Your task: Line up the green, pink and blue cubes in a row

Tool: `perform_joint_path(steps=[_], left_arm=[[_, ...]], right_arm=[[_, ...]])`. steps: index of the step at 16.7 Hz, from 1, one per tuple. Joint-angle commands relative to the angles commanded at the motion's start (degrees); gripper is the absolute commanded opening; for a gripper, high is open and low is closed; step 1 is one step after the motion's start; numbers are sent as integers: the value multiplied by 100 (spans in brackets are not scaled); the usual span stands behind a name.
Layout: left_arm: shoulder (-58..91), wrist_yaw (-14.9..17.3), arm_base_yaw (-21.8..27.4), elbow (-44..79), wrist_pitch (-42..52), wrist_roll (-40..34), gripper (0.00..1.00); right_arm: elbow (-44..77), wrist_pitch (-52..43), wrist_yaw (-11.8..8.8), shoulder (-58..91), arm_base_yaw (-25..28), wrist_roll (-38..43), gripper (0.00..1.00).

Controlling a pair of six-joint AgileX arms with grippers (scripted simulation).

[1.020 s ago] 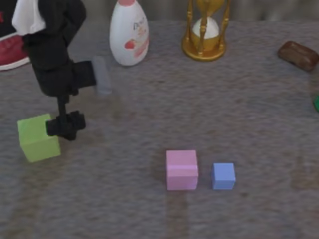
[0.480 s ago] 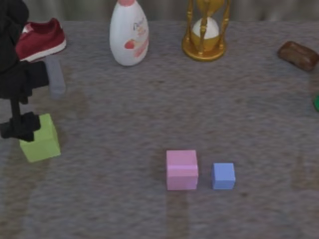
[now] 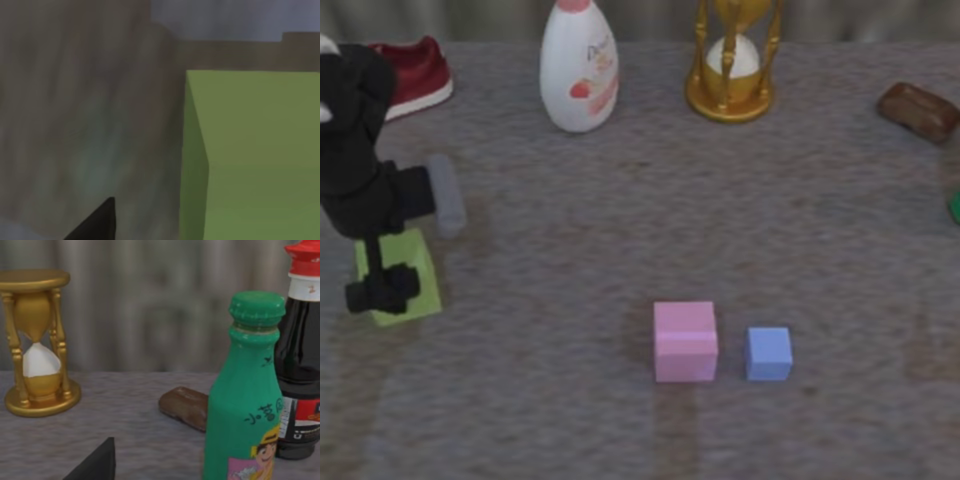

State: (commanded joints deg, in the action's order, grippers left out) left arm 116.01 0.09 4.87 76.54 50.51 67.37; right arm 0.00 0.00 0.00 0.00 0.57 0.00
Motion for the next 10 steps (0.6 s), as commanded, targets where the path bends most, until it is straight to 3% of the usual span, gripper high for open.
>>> perform_joint_path(steps=[3, 8, 10], left_arm=[[209, 2, -8, -313, -524, 11, 100], [247, 2, -10, -371, -616, 14, 100], [247, 2, -10, -371, -616, 14, 85]], right_arm=[[0, 0, 0, 0, 0, 0, 100], [0, 0, 0, 0, 0, 0, 100], [0, 0, 0, 0, 0, 0, 100]])
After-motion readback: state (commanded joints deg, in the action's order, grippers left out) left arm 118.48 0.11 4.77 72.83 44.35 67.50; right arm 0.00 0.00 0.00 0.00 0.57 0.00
